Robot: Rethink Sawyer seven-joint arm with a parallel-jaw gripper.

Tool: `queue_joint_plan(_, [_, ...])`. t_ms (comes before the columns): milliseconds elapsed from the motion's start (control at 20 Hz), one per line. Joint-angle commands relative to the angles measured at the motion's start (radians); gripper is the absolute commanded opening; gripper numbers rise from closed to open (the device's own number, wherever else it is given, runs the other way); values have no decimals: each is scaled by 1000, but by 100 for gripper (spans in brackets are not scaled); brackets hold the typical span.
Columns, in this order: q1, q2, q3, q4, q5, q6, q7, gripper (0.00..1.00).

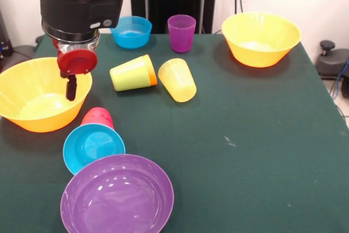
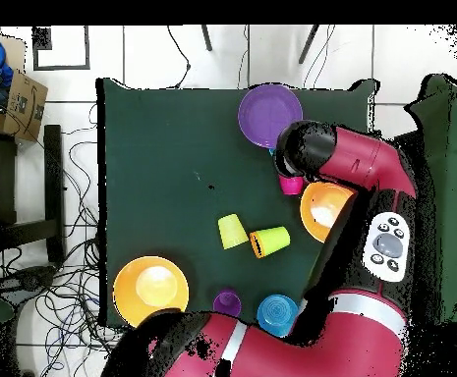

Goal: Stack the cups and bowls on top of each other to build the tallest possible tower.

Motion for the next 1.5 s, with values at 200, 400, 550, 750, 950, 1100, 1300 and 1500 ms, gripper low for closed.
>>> queue_joint_plan(200, [-24, 83, 189, 93, -118, -120, -204, 100])
queue_joint_plan(400, [-29, 79, 201, 101, -129, -129, -197, 100])
queue_joint_plan(550, [-35, 89, 210, 93, -136, -134, -198, 100])
queue_joint_plan(750, [-53, 110, 233, 79, -147, -134, -217, 100])
queue_joint_plan(950, [-69, 110, 248, 93, -164, -130, -227, 100])
queue_joint_plan(1100, [-76, 109, 253, 112, -177, -142, -222, 100])
queue_joint_plan(1300, [-90, 113, 264, 120, -197, -153, -222, 100])
queue_joint_plan(1500, [-102, 109, 276, 132, -219, -155, -219, 100])
